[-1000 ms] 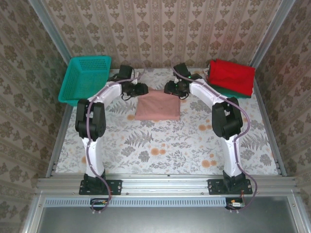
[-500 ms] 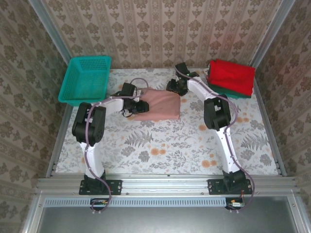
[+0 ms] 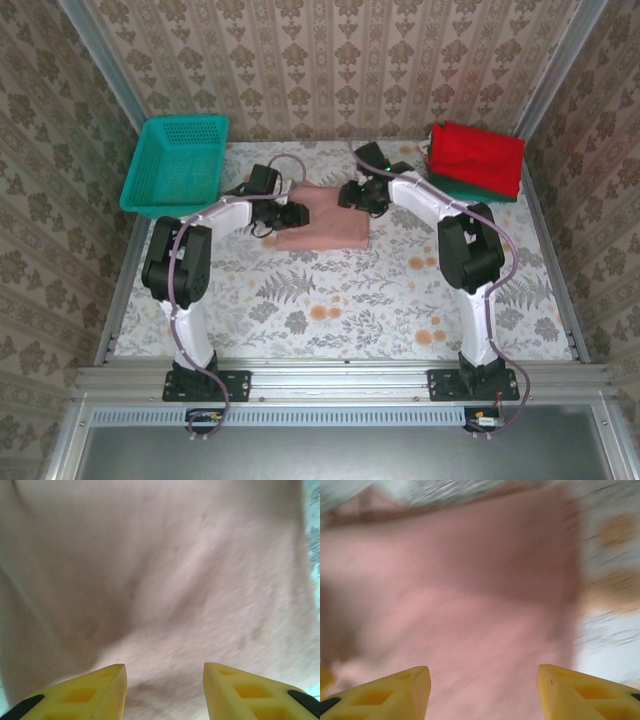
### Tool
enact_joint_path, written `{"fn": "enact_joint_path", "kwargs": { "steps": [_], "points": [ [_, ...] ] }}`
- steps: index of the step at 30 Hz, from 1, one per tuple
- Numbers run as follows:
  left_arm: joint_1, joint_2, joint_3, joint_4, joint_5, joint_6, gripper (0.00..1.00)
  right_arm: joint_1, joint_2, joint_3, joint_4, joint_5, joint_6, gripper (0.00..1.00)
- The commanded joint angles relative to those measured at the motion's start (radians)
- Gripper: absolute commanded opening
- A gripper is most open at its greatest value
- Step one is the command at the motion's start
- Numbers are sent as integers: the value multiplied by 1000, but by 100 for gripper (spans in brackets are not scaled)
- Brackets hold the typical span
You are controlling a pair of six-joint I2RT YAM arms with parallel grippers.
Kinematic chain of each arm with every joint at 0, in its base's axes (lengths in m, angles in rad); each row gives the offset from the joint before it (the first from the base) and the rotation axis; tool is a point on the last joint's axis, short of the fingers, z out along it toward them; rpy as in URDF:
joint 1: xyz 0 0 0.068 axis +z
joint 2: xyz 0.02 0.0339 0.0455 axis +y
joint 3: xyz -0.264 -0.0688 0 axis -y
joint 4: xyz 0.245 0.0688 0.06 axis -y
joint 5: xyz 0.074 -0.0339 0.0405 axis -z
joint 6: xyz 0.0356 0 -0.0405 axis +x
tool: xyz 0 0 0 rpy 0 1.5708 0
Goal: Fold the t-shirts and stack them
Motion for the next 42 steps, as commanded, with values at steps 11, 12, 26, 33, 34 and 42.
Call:
{"fn": "enact_joint_path", "kwargs": {
  "steps": [11,12,26,33,34,42],
  "points": [
    [36,113,25,14,49,-6,44,59,-46,-313,199,19,97,53],
    [39,121,29,14,53,-4,44,51,-59,-333,198,25,95,53],
    [66,34,-35,26,96,-30,43,0,-251,-501,212,7,72,69],
    [68,-35,-11,-67,-15,-3,51,-69,-204,-406,144,95,60,71],
    [74,-27,-7,-67,-12,-10,51,-73,-173,-375,133,90,57,71],
    [104,35,-9,51,-8,-65,75,-80,20,-169,96,47,55,70]
  ]
}}
